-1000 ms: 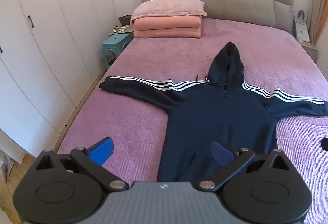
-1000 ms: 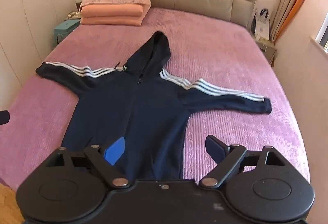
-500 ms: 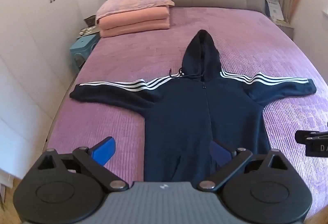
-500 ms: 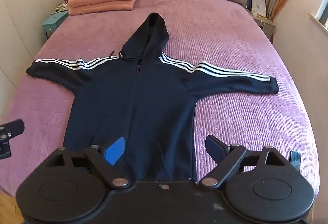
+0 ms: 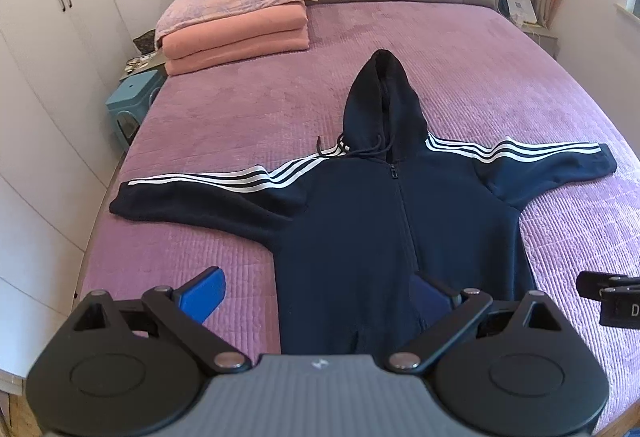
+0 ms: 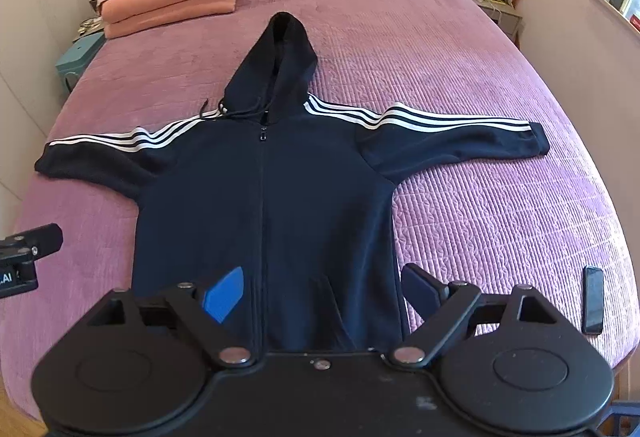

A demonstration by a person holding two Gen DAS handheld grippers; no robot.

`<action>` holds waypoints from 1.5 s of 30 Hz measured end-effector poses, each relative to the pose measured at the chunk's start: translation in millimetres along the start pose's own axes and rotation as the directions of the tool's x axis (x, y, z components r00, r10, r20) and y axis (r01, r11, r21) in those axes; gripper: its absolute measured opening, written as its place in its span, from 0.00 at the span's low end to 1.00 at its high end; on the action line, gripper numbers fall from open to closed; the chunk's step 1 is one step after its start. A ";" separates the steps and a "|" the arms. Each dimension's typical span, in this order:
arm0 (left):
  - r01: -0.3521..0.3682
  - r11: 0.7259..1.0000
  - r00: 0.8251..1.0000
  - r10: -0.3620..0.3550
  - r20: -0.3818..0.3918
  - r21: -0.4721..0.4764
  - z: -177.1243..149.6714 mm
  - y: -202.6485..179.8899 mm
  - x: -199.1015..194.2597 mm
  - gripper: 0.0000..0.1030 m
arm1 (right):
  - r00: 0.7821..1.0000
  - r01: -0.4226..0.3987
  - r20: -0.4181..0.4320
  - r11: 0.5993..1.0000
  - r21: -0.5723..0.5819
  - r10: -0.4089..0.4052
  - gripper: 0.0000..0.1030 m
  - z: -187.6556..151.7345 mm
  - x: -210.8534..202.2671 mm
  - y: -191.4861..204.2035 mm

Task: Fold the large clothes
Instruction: 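Move both tools over the spread navy hoodie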

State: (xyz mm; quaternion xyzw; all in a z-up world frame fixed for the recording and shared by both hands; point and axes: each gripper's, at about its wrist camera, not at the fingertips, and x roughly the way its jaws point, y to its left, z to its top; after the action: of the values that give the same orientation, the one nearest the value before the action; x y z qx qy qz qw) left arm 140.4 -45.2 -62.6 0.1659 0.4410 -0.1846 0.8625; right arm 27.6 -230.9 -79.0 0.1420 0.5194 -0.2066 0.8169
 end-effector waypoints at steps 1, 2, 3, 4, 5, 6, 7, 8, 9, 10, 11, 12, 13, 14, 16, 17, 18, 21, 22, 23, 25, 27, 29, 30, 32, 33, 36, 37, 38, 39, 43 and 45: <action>0.004 1.000 1.000 -0.004 -0.001 0.004 3.2 0.1 3.7 0.97 | 1.000 0.007 -0.003 1.000 -0.004 -0.007 0.99 1.6 2.6 1.7; 0.010 1.000 1.000 -0.010 -0.002 0.006 5.6 2.0 8.7 0.97 | 1.000 0.021 -0.009 1.000 -0.021 -0.022 0.99 3.5 5.8 5.2; 0.013 1.000 1.000 -0.013 -0.004 0.009 7.8 3.3 13.3 0.97 | 0.999 0.039 -0.012 0.999 -0.037 -0.039 0.99 4.9 7.9 9.2; 0.015 1.000 1.000 -0.015 -0.007 0.014 10.5 4.3 17.6 0.97 | 0.998 0.060 -0.010 0.997 -0.052 -0.061 0.99 6.3 10.6 13.3; 0.019 1.000 1.000 -0.019 -0.010 0.019 12.2 5.1 22.7 0.97 | 0.997 0.070 -0.011 0.996 -0.059 -0.070 0.99 7.7 13.2 15.8; 0.026 0.999 1.000 -0.025 -0.014 0.025 14.4 6.3 27.1 0.97 | 0.997 0.074 -0.016 0.995 -0.061 -0.075 0.99 8.8 16.0 17.6; 0.033 0.999 0.999 -0.032 -0.020 0.030 15.6 7.3 32.0 0.97 | 0.997 0.077 -0.024 0.995 -0.061 -0.079 0.99 9.3 18.9 19.7; 0.038 0.999 0.999 -0.037 -0.026 0.035 17.5 7.1 34.9 0.97 | 0.996 0.083 -0.034 0.995 -0.062 -0.085 0.99 9.4 22.4 22.1; 0.045 0.998 0.999 -0.044 -0.030 0.041 18.5 8.1 38.5 0.97 | 0.995 0.088 -0.041 0.994 -0.064 -0.090 0.99 10.4 25.3 23.3; 0.051 0.998 0.998 -0.049 -0.033 0.046 19.3 9.1 41.8 0.97 | 0.994 0.094 -0.050 0.993 -0.066 -0.098 0.99 10.4 27.8 24.7; 0.056 0.997 0.998 -0.054 -0.036 0.052 20.0 8.9 44.3 0.97 | 0.993 0.100 -0.057 0.993 -0.065 -0.104 0.99 10.0 29.6 25.3; 0.058 0.997 0.998 -0.056 -0.040 0.058 20.9 9.3 47.5 0.97 | 0.992 0.102 -0.063 0.993 -0.061 -0.106 0.99 10.0 31.0 26.1; 0.056 0.997 0.998 -0.054 -0.042 0.062 22.0 8.8 50.7 0.97 | 0.992 0.100 -0.068 0.993 -0.058 -0.104 0.99 10.0 31.8 25.9; 0.054 0.996 0.998 -0.051 -0.042 0.064 22.7 7.6 52.7 0.97 | 0.992 0.101 -0.070 0.993 -0.054 -0.105 0.99 10.4 32.5 25.2; 0.052 0.997 0.998 -0.049 -0.045 0.064 24.9 6.2 56.4 0.97 | 0.991 0.105 -0.073 0.993 -0.055 -0.109 0.99 11.6 33.8 24.4; 0.055 0.997 0.997 -0.052 -0.049 0.062 25.4 5.3 58.0 0.97 | 0.991 0.106 -0.076 0.993 -0.054 -0.110 0.99 12.2 34.8 23.4; 0.059 0.996 0.997 -0.056 -0.052 0.061 25.8 4.4 59.5 0.97 | 0.991 0.107 -0.078 0.993 -0.051 -0.111 0.99 13.1 36.1 22.6; 0.055 0.996 0.997 -0.051 -0.054 0.066 27.2 -0.7 58.8 0.97 | 0.992 0.094 -0.081 0.995 -0.044 -0.098 0.99 12.7 39.4 17.8; 0.045 0.997 0.998 -0.042 -0.053 0.069 27.3 -3.0 58.2 0.97 | 0.992 0.091 -0.082 0.995 -0.048 -0.095 0.99 12.8 40.1 16.9; 0.034 0.997 0.998 -0.031 -0.049 0.069 26.4 -6.1 57.2 0.97 | 0.992 0.086 -0.084 0.995 -0.053 -0.090 0.99 13.2 41.4 15.5; 0.015 0.998 0.999 -0.012 -0.047 0.062 25.6 -10.4 53.5 0.97 | 0.994 0.067 -0.086 0.996 -0.067 -0.072 0.99 15.5 44.4 12.4; -0.005 0.999 0.998 0.009 -0.067 0.051 26.4 -15.3 51.0 0.97 | 0.995 0.043 -0.081 0.995 -0.085 -0.050 0.99 19.4 45.7 9.0; -0.022 0.999 0.995 0.025 -0.091 0.033 28.7 -20.7 47.9 0.97 | 0.997 0.028 -0.073 0.994 -0.104 -0.036 0.99 23.6 45.1 5.5; -0.023 1.000 0.995 0.024 -0.092 0.019 29.5 -23.9 45.4 0.97 | 0.997 0.022 -0.067 0.994 -0.111 -0.029 0.99 25.8 43.9 2.4; -0.021 1.000 0.995 0.021 -0.093 -0.001 31.7 -29.2 41.2 0.97 | 0.998 0.009 -0.055 0.992 -0.122 -0.016 0.99 30.2 41.4 -6.2; -0.023 1.000 0.996 0.022 -0.091 -0.007 32.5 -33.8 39.0 0.97 | 0.998 0.007 -0.053 0.992 -0.126 -0.014 0.99 31.7 40.6 -9.0; -0.025 1.000 0.997 0.024 -0.075 -0.012 34.3 -51.0 31.5 0.97 | 0.999 -0.008 -0.050 0.991 -0.132 0.002 0.99 35.3 38.3 -21.9; -0.025 1.000 0.997 0.024 -0.073 -0.012 35.5 -56.8 29.4 0.97 | 0.999 -0.011 -0.052 0.991 -0.135 0.004 0.99 36.2 37.5 -26.5; -0.025 1.000 0.997 0.024 -0.071 -0.012 35.8 -62.4 27.1 0.97 | 0.999 -0.017 -0.053 0.990 -0.137 0.009 0.99 37.0 36.6 -30.8; -0.024 1.000 0.997 0.023 -0.073 -0.012 36.9 -68.2 25.0 0.97 | 0.999 -0.022 -0.049 0.990 -0.138 0.016 0.99 37.9 35.1 -35.4; 0.004 0.999 0.996 -0.008 -0.094 -0.041 41.7 -80.3 16.7 0.97 | 1.000 -0.019 -0.022 0.989 -0.149 0.016 0.99 42.2 29.3 -50.1; -0.004 0.999 0.996 0.000 -0.085 -0.047 44.7 -84.5 12.3 0.97 | 0.999 -0.041 -0.022 0.990 -0.133 0.038 0.99 46.6 28.7 -57.3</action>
State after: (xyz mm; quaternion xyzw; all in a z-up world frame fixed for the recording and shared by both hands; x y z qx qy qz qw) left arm 139.0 -141.4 -58.3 0.1538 0.4815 -0.1660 0.8467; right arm 47.4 -307.2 -86.5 0.0993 0.5370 -0.1536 0.8235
